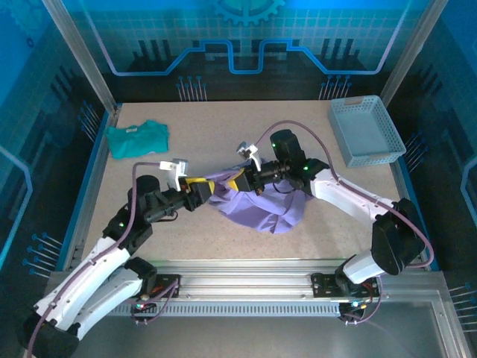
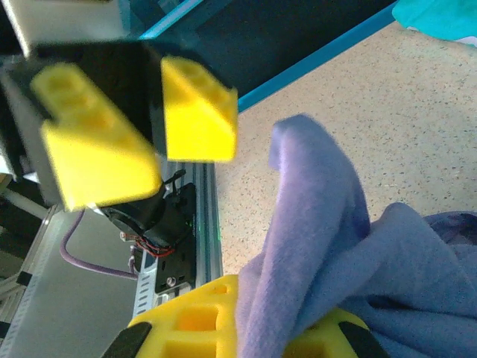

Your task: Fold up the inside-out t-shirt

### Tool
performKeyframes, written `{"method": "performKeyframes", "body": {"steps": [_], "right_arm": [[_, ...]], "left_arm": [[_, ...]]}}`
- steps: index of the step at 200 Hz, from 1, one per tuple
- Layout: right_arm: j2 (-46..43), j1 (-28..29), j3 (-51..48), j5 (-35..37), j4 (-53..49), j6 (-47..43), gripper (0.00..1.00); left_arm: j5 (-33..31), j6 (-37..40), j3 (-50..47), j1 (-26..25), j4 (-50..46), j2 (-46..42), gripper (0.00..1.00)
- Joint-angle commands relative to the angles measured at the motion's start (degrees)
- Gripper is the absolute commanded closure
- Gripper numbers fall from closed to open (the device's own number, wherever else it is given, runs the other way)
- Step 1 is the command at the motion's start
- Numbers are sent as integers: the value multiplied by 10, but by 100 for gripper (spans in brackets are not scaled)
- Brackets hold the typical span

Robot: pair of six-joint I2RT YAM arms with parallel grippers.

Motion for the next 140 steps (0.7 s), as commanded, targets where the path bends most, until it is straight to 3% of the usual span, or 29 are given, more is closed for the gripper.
{"method": "performKeyframes", "body": {"steps": [1, 23, 90, 140], "right_arm": [[13, -10, 34, -25, -42, -11, 100], [18, -15, 41, -33, -61, -10, 100], [26, -31, 53, -60, -73, -6, 100], [26, -33, 65, -75, -103, -25, 100]], "left_arm": [[49, 73, -14, -9, 79, 25, 55], [78, 106, 1, -9, 77, 63, 56], [28, 170, 15, -8, 64, 126, 54], [30, 215, 33, 0, 76, 167, 53]]}}
